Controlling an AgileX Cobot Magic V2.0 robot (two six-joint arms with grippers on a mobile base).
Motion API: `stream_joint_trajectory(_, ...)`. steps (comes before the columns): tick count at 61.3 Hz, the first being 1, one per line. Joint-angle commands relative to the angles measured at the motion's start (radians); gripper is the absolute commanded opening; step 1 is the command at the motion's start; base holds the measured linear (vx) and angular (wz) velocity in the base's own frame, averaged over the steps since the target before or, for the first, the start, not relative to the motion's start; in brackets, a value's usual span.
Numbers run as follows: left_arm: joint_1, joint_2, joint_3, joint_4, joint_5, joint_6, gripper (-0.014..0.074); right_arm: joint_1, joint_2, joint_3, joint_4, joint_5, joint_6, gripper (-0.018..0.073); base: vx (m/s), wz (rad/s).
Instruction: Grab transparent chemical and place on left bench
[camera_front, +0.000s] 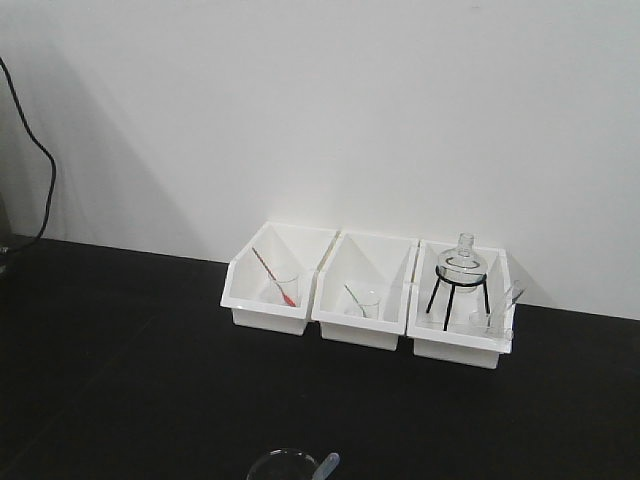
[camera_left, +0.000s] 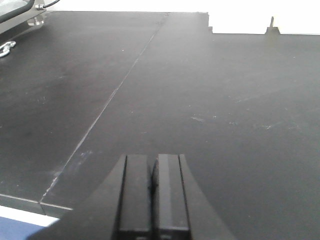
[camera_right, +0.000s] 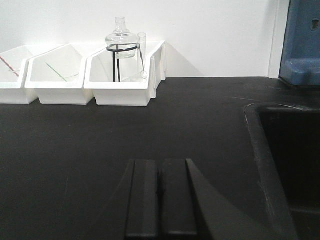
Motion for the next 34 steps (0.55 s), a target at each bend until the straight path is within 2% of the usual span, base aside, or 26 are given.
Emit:
stream_joint_trajectory(1,-0.002,-0.019,0.016,-0.001,-0.078,-0.008,-0.0003,0.004,-0.012,0.006,-0.017,-0.086,0.003,-0.0007,0.00,0.00)
stream_joint_trajectory(34,-0.002,-0.019,0.016,-0.001,-0.078,-0.008,-0.0003,0.004,-0.012,0.006,-0.017,-0.086,0.003,-0.0007,0.00,0.00)
